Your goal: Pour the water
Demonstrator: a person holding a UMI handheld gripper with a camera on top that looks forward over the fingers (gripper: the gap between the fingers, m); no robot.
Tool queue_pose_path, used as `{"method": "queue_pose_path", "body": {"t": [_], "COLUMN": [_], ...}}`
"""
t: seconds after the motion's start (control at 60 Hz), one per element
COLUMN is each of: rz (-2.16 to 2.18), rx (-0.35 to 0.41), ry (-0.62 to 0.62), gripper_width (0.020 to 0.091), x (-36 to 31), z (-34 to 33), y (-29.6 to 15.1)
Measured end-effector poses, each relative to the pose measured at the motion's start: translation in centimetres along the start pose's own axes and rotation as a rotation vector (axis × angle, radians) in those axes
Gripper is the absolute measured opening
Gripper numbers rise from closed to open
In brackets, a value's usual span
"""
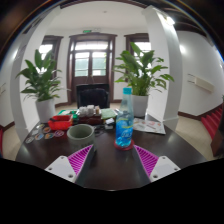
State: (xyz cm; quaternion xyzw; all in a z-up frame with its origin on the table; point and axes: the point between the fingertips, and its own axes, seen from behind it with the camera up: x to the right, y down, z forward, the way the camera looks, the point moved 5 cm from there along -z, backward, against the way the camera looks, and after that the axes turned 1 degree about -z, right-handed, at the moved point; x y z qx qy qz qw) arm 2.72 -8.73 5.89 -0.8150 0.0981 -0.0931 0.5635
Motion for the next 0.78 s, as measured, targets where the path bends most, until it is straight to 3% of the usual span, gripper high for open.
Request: {"method": "queue_pose_path", "body": {"t": [0.25,0.783], "rz": [-0.020,-0.064], "rx": [-0.002,0.062], "ry": [-0.135,-0.231], "gripper_width": [0.0790,0.0791], "x": [-4.5,-8.1], "z": [-8.7,-14.1], "y": [-0.7,-3.1]}}
